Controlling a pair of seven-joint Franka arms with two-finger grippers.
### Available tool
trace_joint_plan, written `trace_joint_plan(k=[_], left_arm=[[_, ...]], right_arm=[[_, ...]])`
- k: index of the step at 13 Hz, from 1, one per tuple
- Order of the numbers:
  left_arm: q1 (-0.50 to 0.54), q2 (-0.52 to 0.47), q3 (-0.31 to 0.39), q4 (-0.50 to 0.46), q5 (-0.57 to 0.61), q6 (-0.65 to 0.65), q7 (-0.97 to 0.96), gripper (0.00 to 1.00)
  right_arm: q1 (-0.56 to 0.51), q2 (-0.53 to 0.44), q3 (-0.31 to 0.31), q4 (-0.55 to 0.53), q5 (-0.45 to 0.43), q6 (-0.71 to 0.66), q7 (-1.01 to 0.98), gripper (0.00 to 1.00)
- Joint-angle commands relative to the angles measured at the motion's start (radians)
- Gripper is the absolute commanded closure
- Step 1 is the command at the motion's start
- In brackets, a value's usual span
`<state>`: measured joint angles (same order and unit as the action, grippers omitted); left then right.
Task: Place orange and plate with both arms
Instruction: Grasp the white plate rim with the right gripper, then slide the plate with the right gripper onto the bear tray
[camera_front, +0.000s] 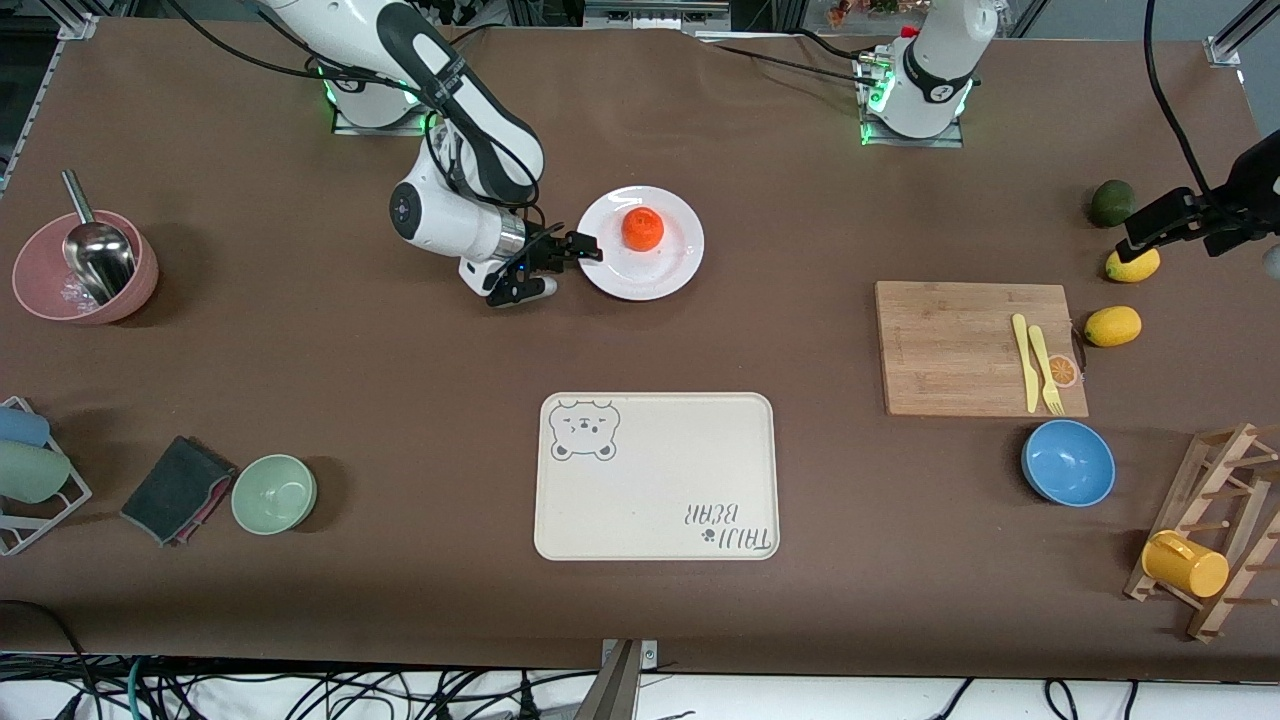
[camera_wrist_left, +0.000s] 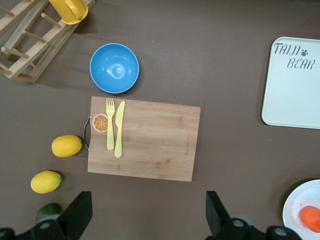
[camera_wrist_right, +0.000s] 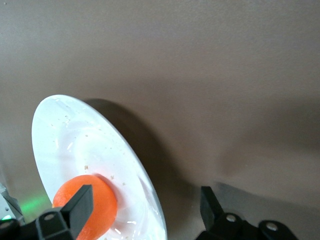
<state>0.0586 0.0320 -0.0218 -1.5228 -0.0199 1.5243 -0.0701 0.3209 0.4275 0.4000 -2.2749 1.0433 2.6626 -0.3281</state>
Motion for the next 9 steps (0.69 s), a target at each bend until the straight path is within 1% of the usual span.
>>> trace_joint_plan(k=[1,2,4,5,6,7,9], left_arm=[[0.007,0.019,0.002,0.039,0.024,-0.021,-0.003,0.0],[0.007,0.02,0.003,0.039,0.024,-0.02,-0.002,0.0],[0.0,0.02,0.002,0.038,0.026,-0.019,0.001,0.0],[-0.005,0.02,0.0,0.038,0.026,-0.019,0.001,0.0],[-0.006,0.02,0.0,0.038,0.024,-0.019,0.004,0.0],[-0.005,0.02,0.0,0.038,0.026,-0.021,0.006,0.0],[0.001,0.019,0.0,0.029,0.024,-0.032,0.006,0.0]], right_arm=[[0.024,0.011,0.005,0.011,0.031,0.034,-0.038,0.22],[0.024,0.011,0.005,0.011,0.031,0.034,-0.063,0.32],[0.024,0.013,0.005,0.011,0.032,0.034,-0.098,0.63],[0.023,0.013,0.003,0.011,0.031,0.034,-0.1,0.73],[0.023,0.013,0.003,0.011,0.031,0.034,-0.1,0.81],[0.023,0.013,0.003,0.011,0.031,0.034,-0.1,0.85],[0.023,0.013,0.003,0.011,0.032,0.034,-0.103,0.99]])
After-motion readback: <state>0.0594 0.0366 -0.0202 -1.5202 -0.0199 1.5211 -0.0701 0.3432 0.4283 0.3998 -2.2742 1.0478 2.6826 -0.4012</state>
